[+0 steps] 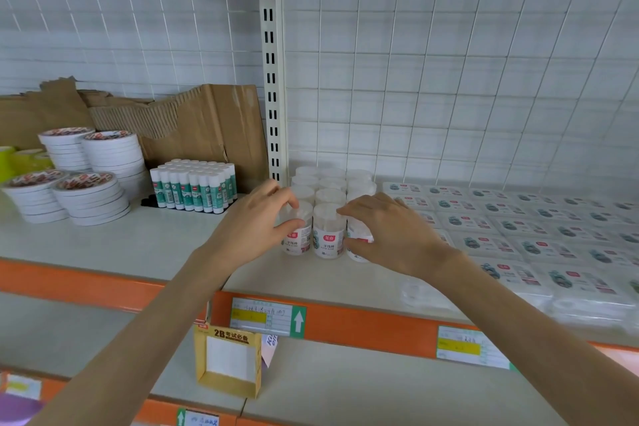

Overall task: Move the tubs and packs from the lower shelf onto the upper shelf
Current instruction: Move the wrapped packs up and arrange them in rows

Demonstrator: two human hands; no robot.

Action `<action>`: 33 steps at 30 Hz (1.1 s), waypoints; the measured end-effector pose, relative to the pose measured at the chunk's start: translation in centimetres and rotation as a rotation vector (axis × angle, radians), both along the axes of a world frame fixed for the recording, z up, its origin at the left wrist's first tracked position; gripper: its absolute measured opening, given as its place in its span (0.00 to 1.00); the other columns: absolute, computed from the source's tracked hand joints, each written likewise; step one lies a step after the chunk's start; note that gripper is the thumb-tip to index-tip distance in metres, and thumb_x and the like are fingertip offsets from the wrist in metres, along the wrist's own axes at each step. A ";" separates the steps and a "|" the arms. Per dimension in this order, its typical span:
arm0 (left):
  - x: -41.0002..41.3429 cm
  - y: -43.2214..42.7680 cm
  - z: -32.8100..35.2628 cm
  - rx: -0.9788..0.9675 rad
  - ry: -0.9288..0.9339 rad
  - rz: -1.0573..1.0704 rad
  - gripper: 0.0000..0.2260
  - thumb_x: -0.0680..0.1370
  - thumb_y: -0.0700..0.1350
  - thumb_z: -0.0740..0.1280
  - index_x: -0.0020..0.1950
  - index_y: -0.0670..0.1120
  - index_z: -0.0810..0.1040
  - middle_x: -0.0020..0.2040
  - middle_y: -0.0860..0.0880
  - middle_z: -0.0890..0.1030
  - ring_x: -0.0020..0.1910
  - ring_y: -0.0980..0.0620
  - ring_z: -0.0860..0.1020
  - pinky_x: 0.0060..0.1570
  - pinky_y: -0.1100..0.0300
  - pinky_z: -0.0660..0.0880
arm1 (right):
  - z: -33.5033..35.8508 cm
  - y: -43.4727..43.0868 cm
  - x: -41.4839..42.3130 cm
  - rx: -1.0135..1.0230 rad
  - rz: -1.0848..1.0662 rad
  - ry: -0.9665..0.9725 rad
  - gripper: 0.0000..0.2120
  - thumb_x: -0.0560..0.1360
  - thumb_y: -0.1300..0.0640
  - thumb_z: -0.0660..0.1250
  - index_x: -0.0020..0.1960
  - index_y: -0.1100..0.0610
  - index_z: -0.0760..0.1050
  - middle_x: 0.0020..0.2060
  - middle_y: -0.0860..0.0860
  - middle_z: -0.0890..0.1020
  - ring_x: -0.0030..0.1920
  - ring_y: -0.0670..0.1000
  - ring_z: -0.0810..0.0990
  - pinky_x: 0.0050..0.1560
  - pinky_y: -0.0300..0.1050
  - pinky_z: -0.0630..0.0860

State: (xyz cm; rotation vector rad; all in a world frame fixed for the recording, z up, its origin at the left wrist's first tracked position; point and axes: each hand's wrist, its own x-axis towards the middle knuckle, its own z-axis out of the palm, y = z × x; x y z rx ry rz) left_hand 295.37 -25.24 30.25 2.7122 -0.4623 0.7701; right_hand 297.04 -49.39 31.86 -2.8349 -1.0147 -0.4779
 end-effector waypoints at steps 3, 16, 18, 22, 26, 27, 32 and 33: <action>0.1 0.0 -0.1 -0.019 0.009 -0.002 0.13 0.77 0.55 0.69 0.56 0.49 0.77 0.52 0.52 0.72 0.49 0.52 0.77 0.46 0.51 0.77 | -0.1 0.1 0.0 0.006 -0.001 -0.003 0.25 0.79 0.46 0.62 0.75 0.48 0.65 0.70 0.44 0.70 0.70 0.48 0.65 0.68 0.44 0.61; 0.3 0.4 -0.3 -0.086 0.032 0.023 0.28 0.72 0.62 0.71 0.67 0.50 0.73 0.60 0.54 0.70 0.60 0.56 0.70 0.56 0.61 0.67 | 0.1 -0.6 0.2 0.236 0.021 0.032 0.26 0.76 0.48 0.69 0.72 0.50 0.68 0.69 0.46 0.70 0.70 0.49 0.65 0.68 0.42 0.64; 0.3 0.3 0.4 -0.028 0.067 0.009 0.36 0.70 0.71 0.64 0.71 0.50 0.70 0.67 0.53 0.69 0.67 0.54 0.66 0.64 0.58 0.64 | 0.6 -0.9 0.3 0.247 -0.021 0.029 0.30 0.75 0.45 0.70 0.73 0.50 0.66 0.71 0.47 0.68 0.72 0.49 0.63 0.70 0.44 0.62; 0.5 -1.3 1.3 0.213 0.205 0.010 0.40 0.74 0.72 0.54 0.80 0.50 0.56 0.80 0.51 0.54 0.78 0.52 0.54 0.74 0.54 0.53 | 1.2 -1.4 1.1 -0.027 -0.159 0.139 0.46 0.74 0.34 0.65 0.80 0.54 0.47 0.80 0.50 0.46 0.79 0.51 0.45 0.76 0.49 0.47; 1.0 -2.5 1.5 0.297 0.308 0.009 0.37 0.78 0.68 0.52 0.81 0.50 0.52 0.81 0.50 0.51 0.79 0.51 0.51 0.75 0.55 0.49 | 0.4 -0.9 1.3 -0.124 -0.152 0.269 0.41 0.79 0.34 0.54 0.80 0.55 0.41 0.79 0.51 0.40 0.79 0.48 0.40 0.77 0.48 0.43; 1.1 -2.6 1.5 0.282 0.330 -0.006 0.35 0.79 0.67 0.53 0.81 0.50 0.52 0.81 0.50 0.51 0.79 0.51 0.51 0.75 0.55 0.49 | 0.2 -0.8 1.3 -0.105 -0.150 0.284 0.39 0.80 0.36 0.53 0.80 0.55 0.41 0.80 0.50 0.41 0.79 0.48 0.40 0.77 0.47 0.43; 1.2 -2.6 1.7 0.225 0.419 -0.039 0.31 0.83 0.60 0.55 0.81 0.50 0.50 0.81 0.50 0.48 0.79 0.52 0.47 0.75 0.58 0.47 | 0.2 -0.4 1.0 -0.099 -0.154 0.287 0.35 0.83 0.40 0.50 0.80 0.57 0.41 0.80 0.52 0.43 0.79 0.49 0.41 0.76 0.46 0.43; 1.3 -2.6 1.8 0.240 0.431 -0.037 0.30 0.83 0.60 0.54 0.81 0.50 0.49 0.81 0.50 0.48 0.79 0.53 0.47 0.75 0.58 0.47 | 0.2 -0.4 0.9 -0.102 -0.157 0.291 0.35 0.83 0.40 0.50 0.80 0.57 0.41 0.80 0.52 0.43 0.79 0.49 0.41 0.76 0.46 0.43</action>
